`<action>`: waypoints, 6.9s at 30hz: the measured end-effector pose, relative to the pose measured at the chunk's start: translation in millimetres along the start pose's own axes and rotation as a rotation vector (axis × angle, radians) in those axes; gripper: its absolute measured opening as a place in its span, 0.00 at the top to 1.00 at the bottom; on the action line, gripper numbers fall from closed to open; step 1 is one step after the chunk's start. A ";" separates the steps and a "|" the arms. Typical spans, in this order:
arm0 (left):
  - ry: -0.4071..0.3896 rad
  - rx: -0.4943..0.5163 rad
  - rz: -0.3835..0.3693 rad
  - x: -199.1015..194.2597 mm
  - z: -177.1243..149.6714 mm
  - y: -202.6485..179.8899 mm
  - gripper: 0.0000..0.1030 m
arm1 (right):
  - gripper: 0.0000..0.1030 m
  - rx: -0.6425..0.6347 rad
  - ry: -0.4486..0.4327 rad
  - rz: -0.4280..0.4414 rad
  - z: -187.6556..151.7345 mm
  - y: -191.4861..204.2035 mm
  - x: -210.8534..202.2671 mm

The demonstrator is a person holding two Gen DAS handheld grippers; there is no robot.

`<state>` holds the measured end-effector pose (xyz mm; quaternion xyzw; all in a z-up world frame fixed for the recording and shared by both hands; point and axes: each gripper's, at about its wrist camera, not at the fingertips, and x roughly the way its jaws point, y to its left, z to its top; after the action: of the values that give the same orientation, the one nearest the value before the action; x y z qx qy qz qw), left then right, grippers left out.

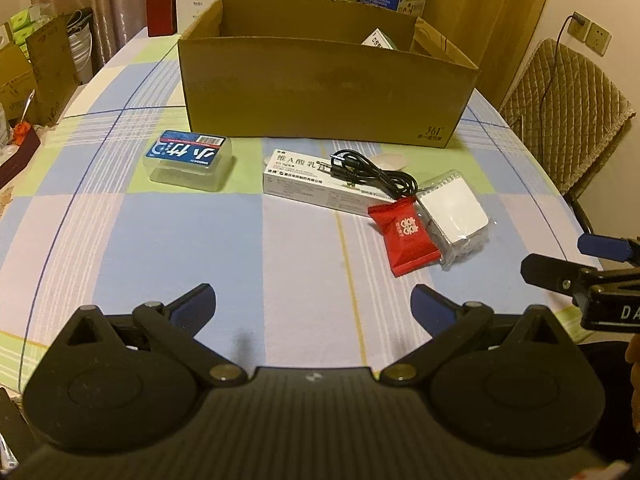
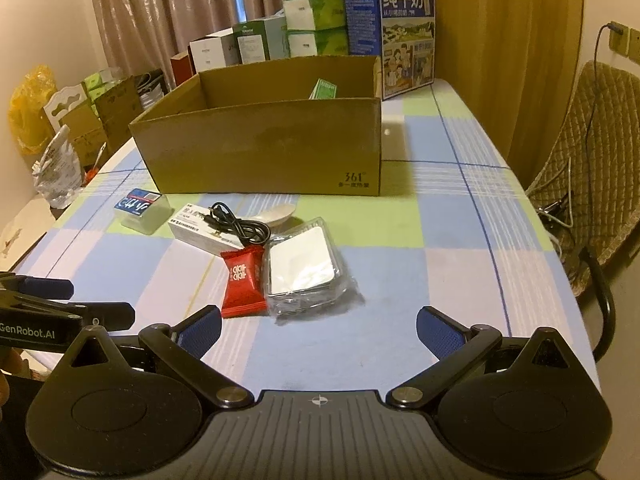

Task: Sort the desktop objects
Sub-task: 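Grasp the clear-wrapped white item with the right tool while the left tool approaches the red packet, then close the left tool on the red candy packet, then carry the red packet and clear-wrapped item over the cardboard box with both tools, then lower both items into the box and open both tools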

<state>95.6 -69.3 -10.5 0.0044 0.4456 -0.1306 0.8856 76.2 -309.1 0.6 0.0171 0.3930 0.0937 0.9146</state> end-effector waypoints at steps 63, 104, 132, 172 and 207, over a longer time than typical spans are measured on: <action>-0.017 0.080 -0.133 99.1 22.9 -64.8 0.46 | 0.44 -0.047 0.072 -0.053 20.8 -52.6 80.5; -0.030 0.222 -0.040 82.5 2.8 -41.4 0.74 | 0.44 -0.098 0.063 -0.037 3.5 -10.5 85.7; -0.064 0.178 -0.046 38.6 26.0 -25.5 0.75 | 0.45 -0.087 -0.033 -0.001 24.8 11.2 34.7; -0.172 0.136 -0.002 -2.8 177.8 28.0 0.75 | 0.45 -0.112 -0.188 0.097 164.7 36.4 22.5; -0.098 0.132 0.034 122.5 256.3 74.7 0.75 | 0.45 -0.069 -0.066 0.143 227.9 42.3 171.8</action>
<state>384.9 -56.8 39.0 0.0639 0.3919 -0.1444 0.9064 349.8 -226.2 39.5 0.0167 0.3571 0.1718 0.9180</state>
